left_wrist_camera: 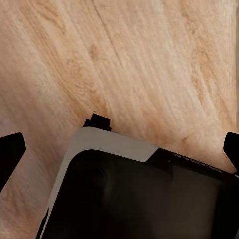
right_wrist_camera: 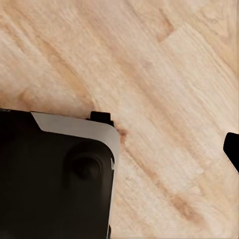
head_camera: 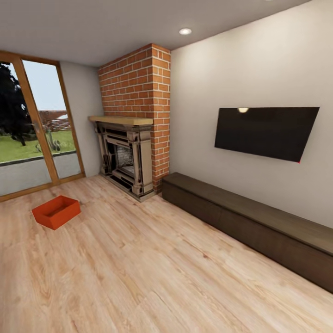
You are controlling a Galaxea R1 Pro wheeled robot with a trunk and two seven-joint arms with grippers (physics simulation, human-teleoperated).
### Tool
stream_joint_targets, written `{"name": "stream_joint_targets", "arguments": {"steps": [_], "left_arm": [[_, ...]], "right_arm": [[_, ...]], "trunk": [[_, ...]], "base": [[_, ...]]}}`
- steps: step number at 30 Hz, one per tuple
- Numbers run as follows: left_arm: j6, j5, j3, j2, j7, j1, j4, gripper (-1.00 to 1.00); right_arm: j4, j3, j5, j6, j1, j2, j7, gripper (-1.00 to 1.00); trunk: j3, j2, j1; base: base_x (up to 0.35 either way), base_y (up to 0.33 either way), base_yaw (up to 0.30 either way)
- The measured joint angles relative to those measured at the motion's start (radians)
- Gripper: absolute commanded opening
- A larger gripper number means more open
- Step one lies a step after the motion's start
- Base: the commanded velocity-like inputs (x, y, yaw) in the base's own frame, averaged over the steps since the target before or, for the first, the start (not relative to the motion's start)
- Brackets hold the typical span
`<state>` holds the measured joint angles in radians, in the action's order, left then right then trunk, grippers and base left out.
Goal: Move the two storage containers from the living room to the garage. In the garage, place one container on the floor and stack the other container on top of it (either order is fine).
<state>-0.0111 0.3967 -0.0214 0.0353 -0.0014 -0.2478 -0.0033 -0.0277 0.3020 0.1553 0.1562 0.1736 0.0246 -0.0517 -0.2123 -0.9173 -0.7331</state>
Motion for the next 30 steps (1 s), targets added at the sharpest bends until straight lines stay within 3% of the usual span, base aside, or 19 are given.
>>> {"name": "stream_joint_targets", "arguments": {"steps": [12, 30], "left_arm": [[0.000, 0.000, 0.000, 0.000, 0.000, 0.000, 0.000, 1.00], [0.002, -0.001, -0.001, 0.000, 0.000, 0.000, 0.000, 1.00]], "right_arm": [[0.000, 0.001, -0.008, 0.005, 0.000, -0.004, 0.000, 1.00], [0.000, 0.000, 0.000, 0.005, 0.000, -0.003, 0.001, 1.00]], "trunk": [[0.000, 0.000, 0.000], [0.000, 0.000, 0.000]], "base": [[0.316, 0.000, 0.030], [0.317, 0.000, 0.256]]}}
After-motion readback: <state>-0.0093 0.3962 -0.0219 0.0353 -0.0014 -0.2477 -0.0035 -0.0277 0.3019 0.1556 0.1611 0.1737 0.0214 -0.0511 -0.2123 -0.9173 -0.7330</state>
